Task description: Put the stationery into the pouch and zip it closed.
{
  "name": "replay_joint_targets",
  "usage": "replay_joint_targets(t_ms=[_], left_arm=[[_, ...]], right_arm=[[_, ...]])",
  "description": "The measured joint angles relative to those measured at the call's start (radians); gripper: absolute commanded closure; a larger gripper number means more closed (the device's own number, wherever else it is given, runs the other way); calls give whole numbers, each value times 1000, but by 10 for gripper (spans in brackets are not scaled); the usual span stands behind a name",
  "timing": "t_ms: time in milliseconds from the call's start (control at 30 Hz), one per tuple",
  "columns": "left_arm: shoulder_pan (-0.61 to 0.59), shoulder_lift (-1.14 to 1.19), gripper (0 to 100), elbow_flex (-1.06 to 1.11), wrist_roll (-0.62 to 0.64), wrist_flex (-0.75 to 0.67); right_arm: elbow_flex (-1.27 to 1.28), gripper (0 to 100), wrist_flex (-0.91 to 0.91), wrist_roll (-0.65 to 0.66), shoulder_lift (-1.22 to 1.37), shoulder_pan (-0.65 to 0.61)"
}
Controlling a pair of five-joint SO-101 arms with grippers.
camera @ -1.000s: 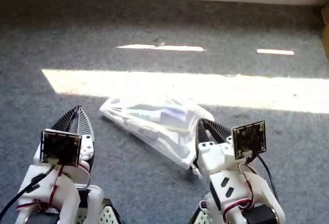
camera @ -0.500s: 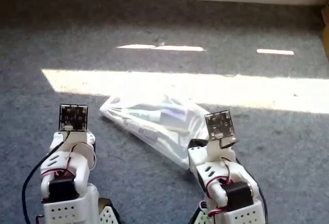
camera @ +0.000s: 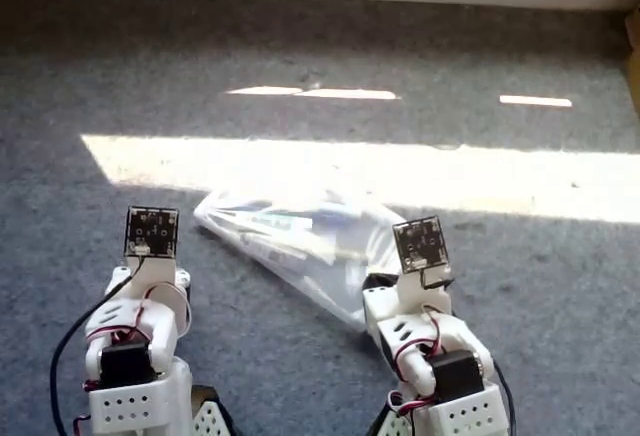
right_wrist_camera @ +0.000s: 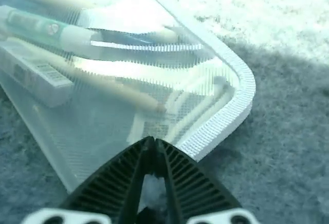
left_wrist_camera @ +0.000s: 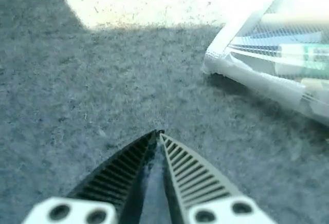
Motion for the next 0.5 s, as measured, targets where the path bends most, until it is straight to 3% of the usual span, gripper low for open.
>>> replay_joint_targets(t_ms=[500], left_arm=[[-8, 0, 993, 0, -3, 181]], right_arm=[[0, 992, 60, 0, 0, -5]])
